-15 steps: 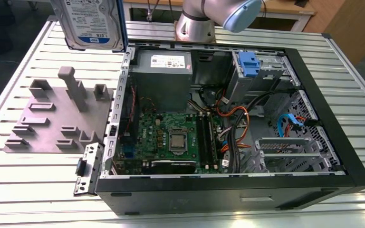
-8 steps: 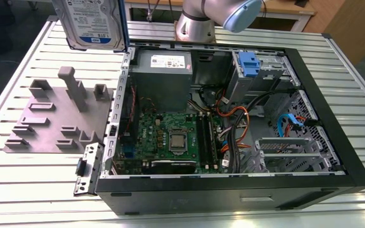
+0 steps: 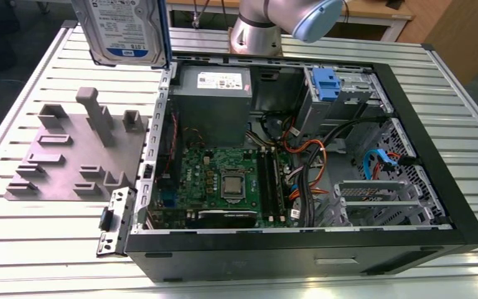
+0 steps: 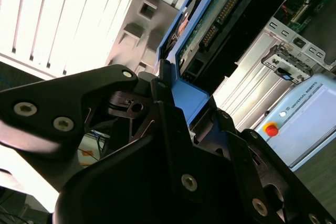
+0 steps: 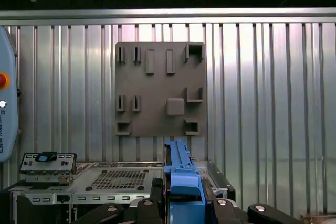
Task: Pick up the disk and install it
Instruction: 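Pick up the disk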
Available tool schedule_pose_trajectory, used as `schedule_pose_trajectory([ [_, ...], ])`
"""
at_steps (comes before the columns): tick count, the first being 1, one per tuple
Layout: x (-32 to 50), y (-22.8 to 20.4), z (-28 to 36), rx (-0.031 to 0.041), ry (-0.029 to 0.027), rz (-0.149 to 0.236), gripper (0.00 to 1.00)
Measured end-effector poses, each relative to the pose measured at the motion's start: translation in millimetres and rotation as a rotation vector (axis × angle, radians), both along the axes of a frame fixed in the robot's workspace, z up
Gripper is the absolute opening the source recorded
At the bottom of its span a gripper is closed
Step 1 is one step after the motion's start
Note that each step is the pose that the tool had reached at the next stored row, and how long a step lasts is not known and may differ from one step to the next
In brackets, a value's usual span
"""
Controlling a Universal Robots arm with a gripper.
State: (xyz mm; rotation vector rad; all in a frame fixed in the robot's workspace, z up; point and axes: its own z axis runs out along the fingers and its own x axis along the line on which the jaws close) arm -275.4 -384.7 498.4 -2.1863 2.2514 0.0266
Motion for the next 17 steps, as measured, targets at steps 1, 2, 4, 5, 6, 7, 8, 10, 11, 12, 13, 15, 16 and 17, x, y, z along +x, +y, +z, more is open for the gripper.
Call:
schedule_pose_trajectory([
  [1, 0.4, 0.0, 0.0, 0.0000, 0.0000, 0.000, 0.36],
  [2, 0.9, 0.0, 0.0, 0.0000, 0.0000, 0.000, 0.36],
  [4, 1.8, 0.0, 0.0, 0.0000, 0.0000, 0.000, 0.36],
  [5, 2.3, 0.0, 0.0, 0.0000, 0.0000, 0.000, 0.36],
  [6, 2.7, 0.0, 0.0, 0.0000, 0.0000, 0.000, 0.36],
  [7, 3.2, 0.0, 0.0, 0.0000, 0.0000, 0.000, 0.36],
  [8, 3.6, 0.0, 0.0, 0.0000, 0.0000, 0.000, 0.36],
  [10, 4.5, 0.0, 0.0, 0.0000, 0.0000, 0.000, 0.36],
  [11, 5.0, 0.0, 0.0, 0.0000, 0.0000, 0.000, 0.36],
  [12, 5.4, 0.0, 0.0, 0.0000, -0.0001, 0.000, 0.36],
  [13, 5.9, 0.0, 0.0, 0.0000, 0.0000, 0.000, 0.36],
  [15, 6.8, 0.0, 0.0, 0.0000, 0.0000, 0.000, 0.36],
  [16, 7.3, 0.0, 0.0, 0.0000, 0.0000, 0.000, 0.36],
  [17, 7.7, 0.0, 0.0, 0.0000, 0.0000, 0.000, 0.36],
])
